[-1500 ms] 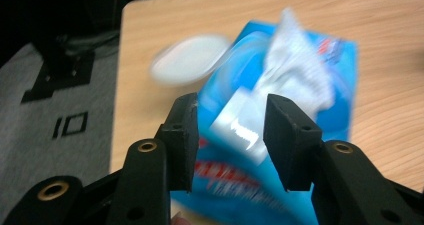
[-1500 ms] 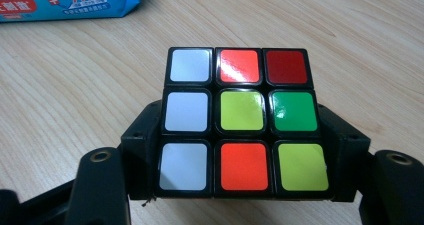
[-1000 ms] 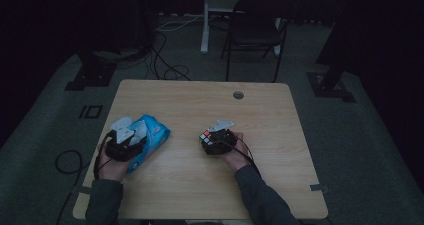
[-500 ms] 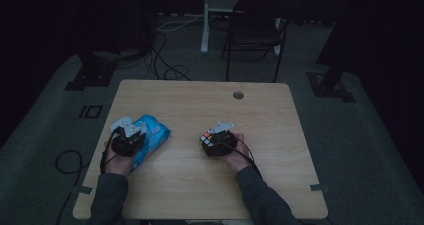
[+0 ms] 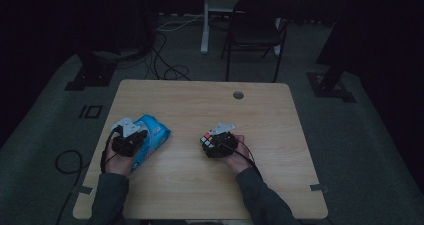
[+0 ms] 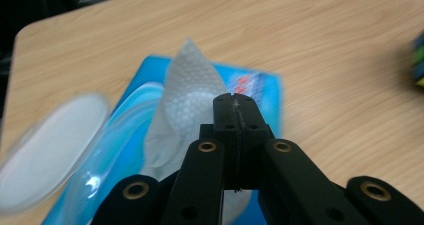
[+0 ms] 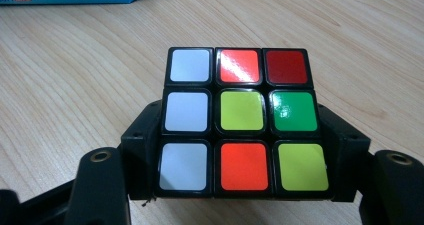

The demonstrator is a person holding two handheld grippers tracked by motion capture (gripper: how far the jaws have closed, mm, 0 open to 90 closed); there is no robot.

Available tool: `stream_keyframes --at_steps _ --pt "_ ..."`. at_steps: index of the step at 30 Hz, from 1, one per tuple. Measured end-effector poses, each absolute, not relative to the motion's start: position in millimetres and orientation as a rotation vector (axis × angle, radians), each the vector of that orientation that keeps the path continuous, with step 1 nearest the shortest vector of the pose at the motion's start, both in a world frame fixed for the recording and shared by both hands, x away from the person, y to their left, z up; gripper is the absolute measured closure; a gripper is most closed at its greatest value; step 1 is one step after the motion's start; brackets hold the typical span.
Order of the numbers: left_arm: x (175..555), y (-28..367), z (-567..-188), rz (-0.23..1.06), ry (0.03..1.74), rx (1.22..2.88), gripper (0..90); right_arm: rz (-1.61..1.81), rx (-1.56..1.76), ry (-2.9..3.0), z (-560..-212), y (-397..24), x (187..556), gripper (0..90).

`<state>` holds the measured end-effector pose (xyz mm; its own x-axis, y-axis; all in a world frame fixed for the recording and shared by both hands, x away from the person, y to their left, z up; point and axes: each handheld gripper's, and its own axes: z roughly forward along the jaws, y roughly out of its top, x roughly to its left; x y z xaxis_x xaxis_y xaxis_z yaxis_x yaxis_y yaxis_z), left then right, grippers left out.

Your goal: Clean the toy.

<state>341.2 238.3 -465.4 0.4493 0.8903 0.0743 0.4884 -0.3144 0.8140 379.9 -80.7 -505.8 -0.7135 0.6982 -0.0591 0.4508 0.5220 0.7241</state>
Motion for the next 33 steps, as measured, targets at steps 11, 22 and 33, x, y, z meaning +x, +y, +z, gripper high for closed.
stream_keyframes --at_steps 11,22,33 --pt "335 217 -459 0.628 1.062 1.951 76.4 1.023 0.950 2.417 -506 -81 378 33.6" --pt "317 251 -465 0.741 1.154 1.969 59.0 1.030 0.974 2.400 -505 -87 378 33.6" --pt "353 257 -483 0.829 1.275 2.048 47.2 1.030 0.962 2.414 -506 -81 377 33.6"
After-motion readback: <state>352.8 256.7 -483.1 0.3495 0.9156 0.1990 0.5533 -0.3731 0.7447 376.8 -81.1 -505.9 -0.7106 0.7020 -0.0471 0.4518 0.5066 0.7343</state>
